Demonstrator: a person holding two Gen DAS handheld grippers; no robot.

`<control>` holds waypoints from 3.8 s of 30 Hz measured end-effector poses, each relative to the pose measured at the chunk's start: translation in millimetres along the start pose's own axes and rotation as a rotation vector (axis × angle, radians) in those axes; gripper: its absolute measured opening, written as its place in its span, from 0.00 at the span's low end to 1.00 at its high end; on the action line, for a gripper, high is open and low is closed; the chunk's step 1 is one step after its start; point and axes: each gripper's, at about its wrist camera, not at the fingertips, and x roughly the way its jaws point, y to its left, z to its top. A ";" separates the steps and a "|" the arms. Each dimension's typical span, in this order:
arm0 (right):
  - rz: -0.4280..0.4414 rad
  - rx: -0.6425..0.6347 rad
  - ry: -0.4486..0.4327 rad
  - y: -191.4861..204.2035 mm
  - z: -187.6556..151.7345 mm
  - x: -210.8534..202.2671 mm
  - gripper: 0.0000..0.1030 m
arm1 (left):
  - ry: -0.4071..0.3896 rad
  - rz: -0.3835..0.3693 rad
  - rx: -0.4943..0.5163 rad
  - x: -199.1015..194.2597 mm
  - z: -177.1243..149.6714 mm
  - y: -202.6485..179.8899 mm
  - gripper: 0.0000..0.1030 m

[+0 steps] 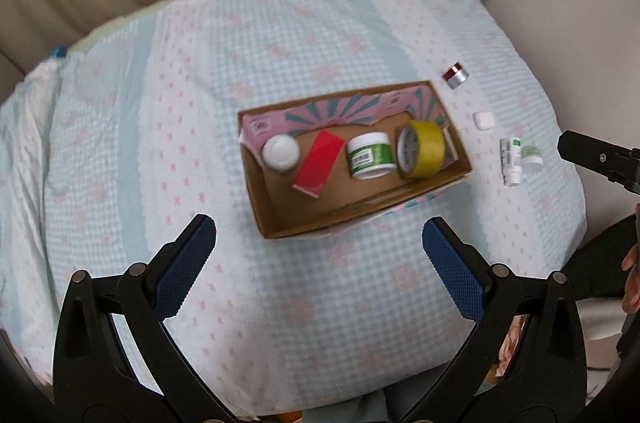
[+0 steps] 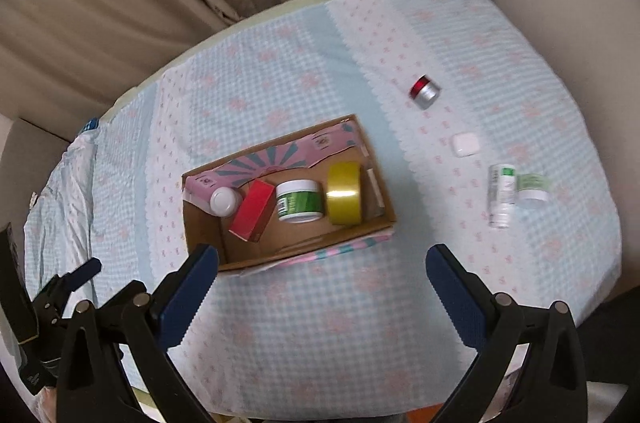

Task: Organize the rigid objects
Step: 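Move both tools back toward the remaining bottle and pale green jar, then grasp the white green-label bottle with the left tool while the right tool grasps the pale green jar, then carry the white bottle and pale green jar over the cardboard box with both tools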

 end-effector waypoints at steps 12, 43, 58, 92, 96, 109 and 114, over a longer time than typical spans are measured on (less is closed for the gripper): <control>0.002 0.048 -0.114 -106.2 -2.0 -59.5 1.00 | -0.028 -0.025 0.064 -7.0 5.1 -123.7 1.00; -0.031 -0.595 0.117 -344.4 30.5 58.1 1.00 | 0.214 -0.154 0.068 172.5 41.8 -386.1 1.00; -0.037 -0.865 0.156 -329.8 21.5 162.4 0.90 | 0.402 -0.211 0.106 305.2 71.9 -393.4 0.90; 0.086 -0.812 0.268 -351.8 4.6 212.1 0.43 | 0.478 -0.174 0.133 373.5 50.6 -455.6 0.45; 0.073 -0.765 0.263 -352.3 12.1 208.0 0.42 | 0.463 -0.162 0.115 361.5 52.1 -444.0 0.45; 0.051 -0.578 0.218 -354.4 47.0 155.9 0.39 | 0.353 -0.152 -0.004 289.3 58.4 -412.0 0.45; 0.023 -0.528 0.171 -343.8 62.7 119.2 0.39 | 0.271 -0.161 -0.065 233.9 65.9 -380.6 0.45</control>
